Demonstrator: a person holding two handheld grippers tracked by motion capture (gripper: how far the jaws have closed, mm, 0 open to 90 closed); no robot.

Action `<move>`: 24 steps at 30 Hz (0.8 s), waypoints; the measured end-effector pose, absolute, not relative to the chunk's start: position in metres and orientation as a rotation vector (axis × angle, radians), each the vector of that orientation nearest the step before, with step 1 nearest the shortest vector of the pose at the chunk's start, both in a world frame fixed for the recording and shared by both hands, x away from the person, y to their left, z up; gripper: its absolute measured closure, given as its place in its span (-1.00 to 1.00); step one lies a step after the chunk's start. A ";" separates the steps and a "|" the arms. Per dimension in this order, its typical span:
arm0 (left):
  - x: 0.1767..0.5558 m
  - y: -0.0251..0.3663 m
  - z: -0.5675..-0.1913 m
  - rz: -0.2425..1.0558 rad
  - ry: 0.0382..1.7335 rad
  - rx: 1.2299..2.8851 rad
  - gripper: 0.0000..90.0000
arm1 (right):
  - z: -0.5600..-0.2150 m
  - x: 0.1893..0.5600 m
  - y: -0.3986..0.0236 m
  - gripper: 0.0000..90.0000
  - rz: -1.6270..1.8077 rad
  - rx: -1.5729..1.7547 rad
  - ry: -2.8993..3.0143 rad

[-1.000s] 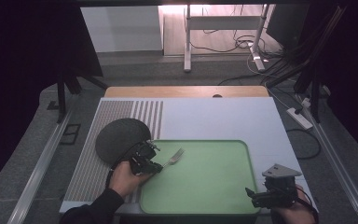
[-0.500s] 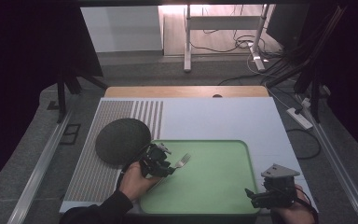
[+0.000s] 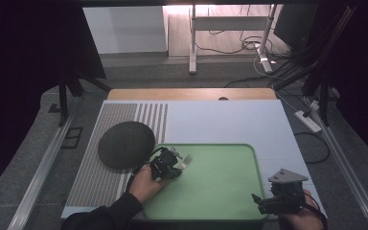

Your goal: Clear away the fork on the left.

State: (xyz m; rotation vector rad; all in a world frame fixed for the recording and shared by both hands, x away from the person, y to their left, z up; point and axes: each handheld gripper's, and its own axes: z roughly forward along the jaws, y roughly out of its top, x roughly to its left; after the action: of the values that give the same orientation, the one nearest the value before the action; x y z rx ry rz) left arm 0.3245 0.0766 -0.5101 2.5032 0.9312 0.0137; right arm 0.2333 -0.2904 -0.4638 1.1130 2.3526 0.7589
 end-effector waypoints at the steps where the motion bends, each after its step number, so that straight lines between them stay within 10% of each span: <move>1: 0.326 0.079 -0.510 0.008 0.940 2.501 0.97 | -0.464 0.233 -0.290 -1.00 0.759 1.114 2.352; 24: 0.339 0.124 -0.511 -0.022 1.069 2.470 0.96 | -0.464 0.233 -0.291 -1.00 0.761 1.115 2.353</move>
State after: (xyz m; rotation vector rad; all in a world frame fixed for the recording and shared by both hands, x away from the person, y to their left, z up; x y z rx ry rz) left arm 0.3391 0.1241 -0.5107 2.4697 1.0692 -0.0218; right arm 0.2334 -0.2906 -0.4638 1.1151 2.3528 0.7606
